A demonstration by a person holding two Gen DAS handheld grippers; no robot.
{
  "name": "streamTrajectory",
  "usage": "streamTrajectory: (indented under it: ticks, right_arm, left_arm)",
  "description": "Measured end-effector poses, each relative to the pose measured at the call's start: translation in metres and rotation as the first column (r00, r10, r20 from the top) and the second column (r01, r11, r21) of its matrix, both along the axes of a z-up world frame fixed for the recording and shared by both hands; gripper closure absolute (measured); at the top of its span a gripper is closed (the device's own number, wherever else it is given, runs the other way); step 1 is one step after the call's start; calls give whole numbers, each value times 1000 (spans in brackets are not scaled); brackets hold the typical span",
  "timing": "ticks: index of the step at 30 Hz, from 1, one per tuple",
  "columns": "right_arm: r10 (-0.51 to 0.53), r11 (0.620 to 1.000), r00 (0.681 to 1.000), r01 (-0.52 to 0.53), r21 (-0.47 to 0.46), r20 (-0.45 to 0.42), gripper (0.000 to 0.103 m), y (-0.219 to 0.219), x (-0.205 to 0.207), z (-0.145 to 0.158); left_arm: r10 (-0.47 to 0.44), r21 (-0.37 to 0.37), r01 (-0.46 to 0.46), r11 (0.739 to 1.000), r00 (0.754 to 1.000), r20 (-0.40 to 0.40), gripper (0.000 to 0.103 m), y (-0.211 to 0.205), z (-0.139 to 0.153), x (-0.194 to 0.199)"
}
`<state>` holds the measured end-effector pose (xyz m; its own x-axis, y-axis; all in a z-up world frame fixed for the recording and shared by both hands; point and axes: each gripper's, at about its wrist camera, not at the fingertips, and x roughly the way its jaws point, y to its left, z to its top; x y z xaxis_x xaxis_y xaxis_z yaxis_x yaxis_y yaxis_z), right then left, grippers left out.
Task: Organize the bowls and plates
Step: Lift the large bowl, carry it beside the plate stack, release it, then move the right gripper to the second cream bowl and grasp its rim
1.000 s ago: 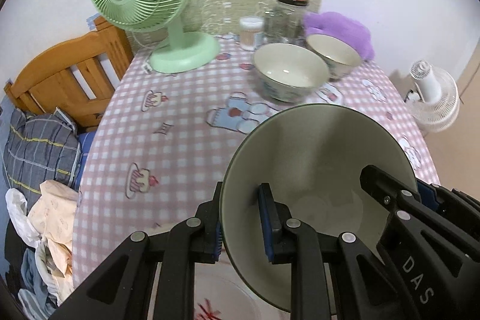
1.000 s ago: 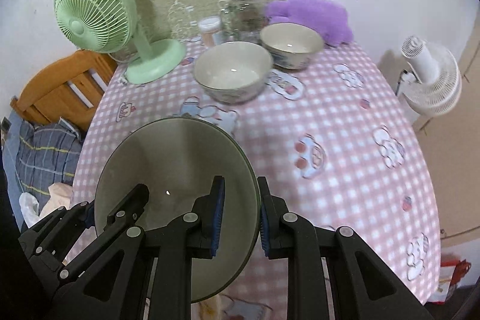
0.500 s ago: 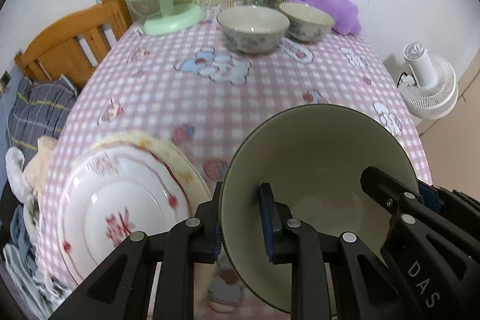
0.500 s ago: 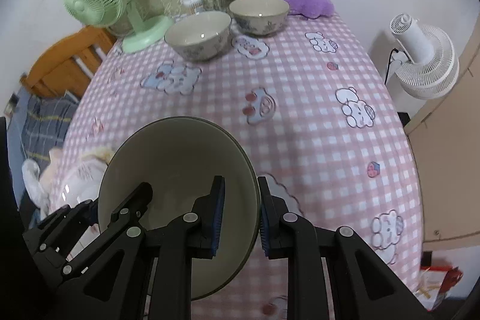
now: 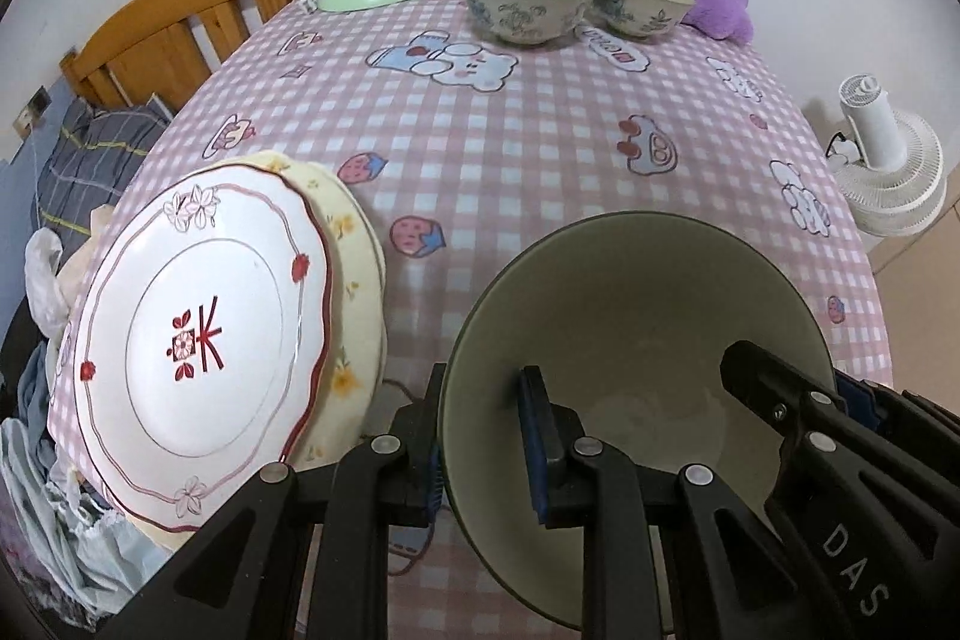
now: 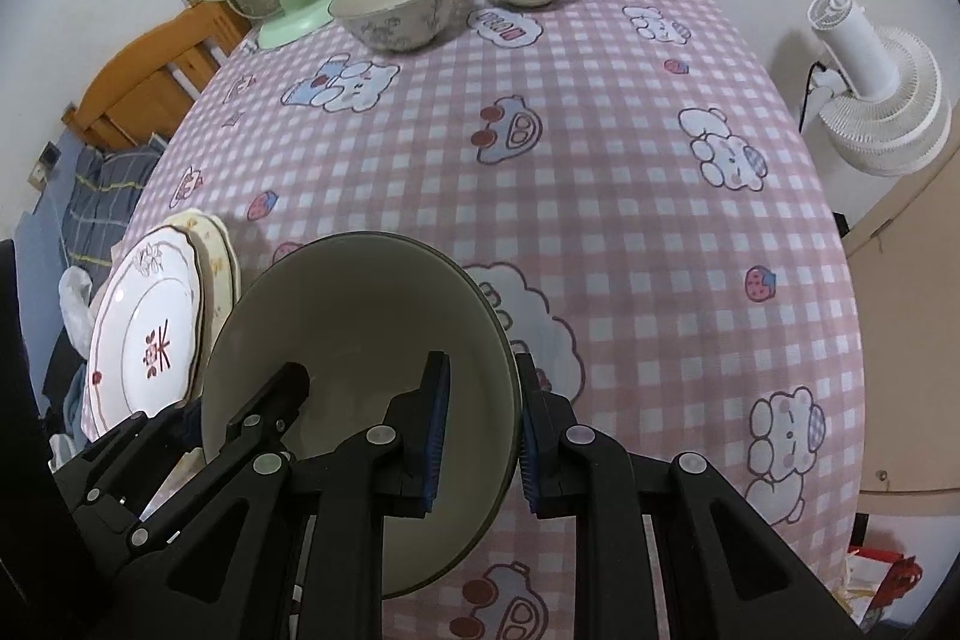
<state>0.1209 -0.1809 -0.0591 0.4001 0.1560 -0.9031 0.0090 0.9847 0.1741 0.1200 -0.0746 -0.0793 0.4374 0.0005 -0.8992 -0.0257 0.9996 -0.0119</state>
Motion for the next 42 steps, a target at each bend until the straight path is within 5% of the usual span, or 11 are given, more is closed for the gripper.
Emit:
streamTrajectory:
  ticks: [12,15,19,21,23,42]
  right_arm:
    - [27,1000,1000,-27,-4,-3,79,6,10,-9]
    - [38,999,999,-39,-35,-7,79,11,11,-8]
    - [74,997,997,-74,-16,-1,54,12,9,-3]
    - [65,997,998,-64,-38,18,40,12,7,2]
    - [65,997,997,-64,-33,32,25,11,5,7]
    - [-7,1000,982,6,4,188,26,36,-4,65]
  left_arm:
    - [18,31,-18,999,1000,3,83,3,-4,5]
    - [13,48,-12,999,1000,-17,73,2,-4,5]
    - [4,77,-4,997,1000,1,54,1,5,-1]
    - [19,69,-19,997,1000,7,31,5,8,-3]
    - [34,45,-35,998,999,25,27,9,13,-6]
    - [-91,16,90,996,984,153,21,34,71,5]
